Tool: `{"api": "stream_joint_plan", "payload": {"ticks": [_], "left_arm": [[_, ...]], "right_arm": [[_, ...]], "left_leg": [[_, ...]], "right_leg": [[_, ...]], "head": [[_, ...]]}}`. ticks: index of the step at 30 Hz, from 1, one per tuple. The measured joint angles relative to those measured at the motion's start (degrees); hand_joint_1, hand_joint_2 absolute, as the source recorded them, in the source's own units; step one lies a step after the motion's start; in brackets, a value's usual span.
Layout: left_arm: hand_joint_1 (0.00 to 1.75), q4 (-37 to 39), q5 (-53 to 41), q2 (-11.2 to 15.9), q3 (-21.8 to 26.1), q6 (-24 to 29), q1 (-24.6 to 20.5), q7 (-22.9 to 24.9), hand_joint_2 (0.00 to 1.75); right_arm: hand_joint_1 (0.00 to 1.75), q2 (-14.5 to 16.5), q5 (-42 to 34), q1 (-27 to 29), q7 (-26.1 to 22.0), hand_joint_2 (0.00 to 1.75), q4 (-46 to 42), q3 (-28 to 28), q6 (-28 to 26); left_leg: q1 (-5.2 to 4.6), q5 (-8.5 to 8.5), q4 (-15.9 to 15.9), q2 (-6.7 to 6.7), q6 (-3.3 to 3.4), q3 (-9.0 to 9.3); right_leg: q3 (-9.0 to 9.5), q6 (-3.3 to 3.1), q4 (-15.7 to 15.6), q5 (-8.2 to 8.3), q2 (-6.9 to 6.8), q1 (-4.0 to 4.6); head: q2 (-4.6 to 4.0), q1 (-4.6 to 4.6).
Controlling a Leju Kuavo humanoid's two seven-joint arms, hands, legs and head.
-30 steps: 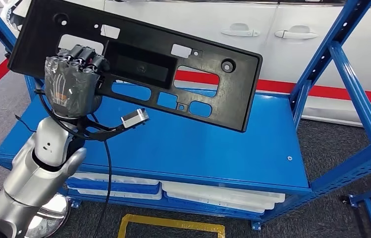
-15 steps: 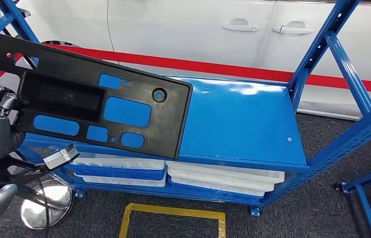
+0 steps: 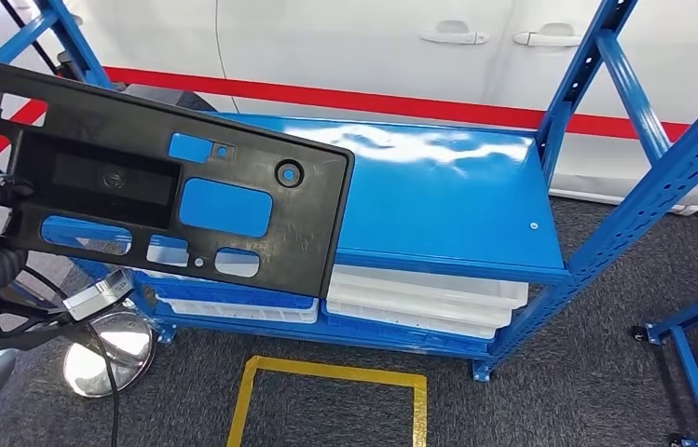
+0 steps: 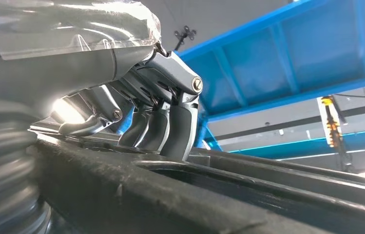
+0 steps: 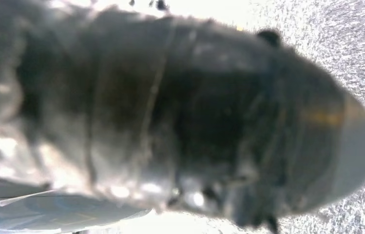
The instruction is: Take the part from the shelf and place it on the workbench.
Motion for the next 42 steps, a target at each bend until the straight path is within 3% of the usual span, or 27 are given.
{"api": "stream_joint_plan", "payload": {"ticks": [2,3,5,6,8,10,11,12,13,15,17,19,21,22,25,26,27,29,30,31,32,34,36,37,38,40,42], "left_arm": [[1.75,0.0,0.1,0.3,0.1,0.0,-0.1,-0.1,1.75],[1.75,-0.1,0.2,0.4,0.1,0.0,-0.1,-0.1,1.75],[1.75,-0.1,0.4,0.6,0.1,0.0,0.0,-0.3,1.75],[1.75,-0.1,0.5,0.6,0.1,-0.1,-0.1,-0.4,1.75],[1.75,-0.1,0.7,0.6,0.1,-0.1,-0.1,-0.5,1.75],[1.75,-0.1,0.8,0.5,0.1,-0.2,-0.2,-0.6,1.75],[1.75,-0.1,0.8,0.5,0.1,-0.3,-0.2,-0.7,1.75],[1.75,-0.1,0.7,0.4,0.0,-0.3,-0.2,-0.7,1.75],[1.75,-0.1,0.7,0.4,-0.1,-0.3,-0.2,-0.8,1.75],[1.75,-0.1,0.7,0.4,-0.4,-0.4,-0.4,-1.0,1.75],[1.75,0.0,0.7,0.3,-0.7,-0.5,-1.1,-1.1,1.75],[1.75,0.0,0.5,0.3,-1.0,-0.7,-1.8,-1.3,1.75],[1.75,0.1,0.4,0.3,-1.3,-0.8,-2.1,-1.4,1.75],[1.75,0.2,0.3,0.3,-1.5,-0.9,-2.3,-1.4,1.75],[1.75,0.4,0.3,0.2,-2.1,-1.0,-3.1,-1.5,1.75],[1.75,0.5,0.2,0.1,-2.3,-1.0,-3.2,-1.5,1.75],[1.75,0.6,0.2,0.1,-2.5,-1.0,-3.3,-1.5,1.75],[1.75,0.8,0.2,0.0,-3.0,-1.0,-3.5,-1.5,1.75],[1.75,0.9,0.2,0.0,-3.1,-1.0,-3.8,-1.5,1.75],[1.75,1.0,0.2,0.0,-3.4,-1.0,-4.3,-1.5,1.75],[1.75,1.1,0.1,-0.1,-3.7,-1.0,-4.7,-1.5,1.75],[1.75,1.3,0.1,-0.3,-4.2,-1.0,-5.4,-1.5,1.75],[1.75,1.5,0.1,-0.5,-4.7,-1.0,-5.7,-1.5,1.75],[1.75,1.6,0.1,-0.6,-4.9,-1.0,-5.9,-1.6,1.75],[1.75,1.7,0.1,-0.7,-5.3,-1.0,-6.3,-1.6,1.75],[1.75,2.0,0.0,-0.9,-6.1,-1.0,-7.1,-1.6,1.75],[1.75,2.3,-0.1,-1.3,-7.0,-1.0,-7.5,-1.6,1.75]], "right_arm": [[0.0,0.1,0.1,0.0,-0.2,0.0,0.0,0.0,0.2],[0.0,0.2,0.2,0.1,-0.3,0.0,0.0,0.0,0.2],[0.0,0.2,0.5,0.1,-0.4,0.0,0.0,0.0,0.4],[0.0,0.2,0.6,0.1,-0.4,0.0,0.0,0.0,0.5],[0.0,0.2,0.8,0.1,-0.5,0.0,0.0,-0.1,0.9],[0.0,0.2,0.9,0.2,-0.7,0.0,0.0,-0.2,1.2],[0.0,0.2,0.9,0.2,-0.8,0.0,0.0,-0.3,1.2],[0.0,0.2,0.9,0.2,-0.8,0.0,0.0,-0.4,1.2],[0.0,0.2,1.0,0.2,-0.9,0.0,0.0,-0.6,1.3],[0.0,0.2,1.0,0.1,-0.9,0.0,0.0,-0.9,1.3],[0.0,0.1,1.0,0.2,-0.9,0.0,0.0,-1.2,1.3],[0.0,0.1,1.0,0.1,-0.8,0.0,0.0,-1.4,1.3],[0.0,0.2,1.0,-0.1,-0.7,0.0,0.0,-1.5,1.3],[0.0,0.2,1.0,-0.1,-0.7,0.0,0.0,-1.5,1.4],[0.0,0.5,0.9,0.0,-0.6,0.0,0.0,-1.9,1.8],[0.0,0.6,0.8,0.0,-0.5,0.0,0.0,-2.1,2.0],[0.0,0.6,0.8,0.0,-0.4,0.0,0.0,-2.2,2.1],[0.0,0.8,0.6,-0.1,-0.3,0.0,0.0,-2.5,2.3],[0.0,0.8,0.5,-0.2,-0.2,0.0,0.0,-2.6,2.4],[0.0,0.8,0.4,-0.2,-0.2,0.0,0.0,-2.7,2.5],[0.0,0.9,0.3,-0.3,0.0,0.0,0.0,-2.9,2.6],[0.0,0.9,0.0,-0.3,0.2,0.0,0.0,-3.2,2.9],[0.0,0.9,-0.2,-0.3,0.4,0.0,0.1,-3.5,3.1],[0.0,0.9,-0.4,-0.4,0.5,0.0,0.0,-3.7,3.1],[0.0,1.0,-0.5,-0.4,0.7,0.0,0.0,-3.9,3.2],[0.0,1.2,-0.6,-0.4,1.0,0.0,0.0,-4.2,3.3],[0.0,1.3,-0.7,-0.4,1.1,0.0,0.0,-4.4,3.3]], "left_leg": [[-0.29,-0.73,-6.9,1.49,0.63,4.48],[-0.52,-1.33,-8.5,1.68,1.16,5.24],[-0.61,-0.66,-8.9,0.73,2.41,4.56],[-0.57,-0.03,-8.9,0.27,2.99,4.0],[-0.45,1.48,-9.1,-0.57,4.01,2.44],[-0.62,2.99,-9.0,-1.68,4.47,0.55],[-0.74,3.77,-8.9,-2.34,4.51,-0.45],[-0.87,4.51,-8.7,-3.0,4.49,-1.46],[-0.99,5.17,-8.5,-3.69,4.44,-2.44],[-1.14,6.31,-8.1,-4.99,4.27,-4.2],[-1.13,7.38,-7.9,-6.11,3.84,-5.21],[-0.88,8.52,-8.2,-7.28,3.03,-5.6],[-0.76,8.76,-8.2,-7.24,2.46,-6.2],[-0.77,7.44,-7.2,-6.22,2.28,-6.84],[-0.19,-0.5,1.4,-2.85,1.37,-9.38],[0.15,-1.96,4.9,-2.53,0.9,-9.94],[0.48,-2.0,7.3,-2.39,0.44,-10.02],[1.24,1.0,7.2,-1.88,-0.57,-7.76],[1.62,2.27,4.4,-0.94,-1.2,-5.34],[1.63,2.34,0.7,0.41,-1.75,-2.57],[1.52,1.77,-2.5,1.54,-1.69,-0.43],[0.93,0.23,-5.6,2.31,-0.54,0.9],[0.71,0.81,-5.9,1.27,1.21,-0.19],[0.61,1.4,-6.0,0.78,1.97,-0.72],[0.54,2.09,-6.1,0.31,2.61,-1.35],[0.29,3.54,-6.2,-0.78,3.51,-2.89],[-0.25,4.92,-6.2,-2.23,3.91,-4.68]], "right_leg": [[-0.64,0.64,0.9,0.51,-0.83,0.12],[-0.7,1.0,1.1,0.85,-1.31,0.14],[-0.65,1.83,1.0,1.41,-1.98,0.04],[-0.88,2.22,1.4,0.68,-1.48,-0.08],[-1.96,2.71,4.9,-4.09,0.76,-0.19],[-3.28,2.72,11.6,-9.9,2.37,-0.08],[-3.46,2.61,14.5,-10.99,2.6,-0.03],[-2.98,2.43,15.9,-10.58,2.69,0.02],[-1.63,2.13,15.5,-9.11,2.82,0.11],[3.59,0.99,9.0,-6.36,4.32,0.42],[8.63,0.11,1.1,-6.49,6.59,0.6],[10.19,-0.04,-2.1,-6.81,6.9,0.83],[9.73,-0.27,-2.9,-5.56,5.46,0.62],[9.3,-0.54,-3.3,-4.84,4.61,0.43],[7.37,-0.89,-3.3,-3.18,2.0,0.33],[6.56,-0.71,-3.0,-2.82,1.14,0.31],[5.72,-0.54,-2.6,-2.5,0.31,0.24],[3.78,-0.04,-1.3,-2.06,-1.34,-0.05],[2.84,0.29,-0.4,-2.0,-2.12,-0.18],[1.9,0.69,0.5,-2.0,-2.8,-0.18],[1.25,1.11,1.2,-1.99,-3.4,-0.15],[0.76,2.01,1.9,-1.6,-4.42,0.04],[0.78,2.83,1.8,-0.98,-5.0,-0.2],[0.51,3.2,2.2,-1.64,-4.2,-0.44],[-0.02,3.44,3.5,-3.42,-2.7,-0.59],[-1.72,3.48,9.1,-9.16,0.98,-0.54],[-2.91,2.87,15.5,-13.06,2.48,-0.09]], "head": [[0.01,-0.01],[0.01,-0.05],[-0.01,-0.04],[0.01,0.01],[0.01,0.21],[0.0,0.4],[0.0,0.44],[-0.01,0.46],[-0.01,0.46],[-0.01,0.43],[-0.01,0.4],[0.0,0.49],[0.0,0.57],[0.0,0.48],[-0.01,0.15],[-0.01,0.11],[-0.01,0.1],[-0.01,0.08],[-0.01,0.07],[-0.01,-0.01],[0.0,0.01],[0.01,0.01],[0.0,0.08],[0.0,0.13],[-0.01,0.25],[-0.01,0.51],[-0.01,0.63]]}}
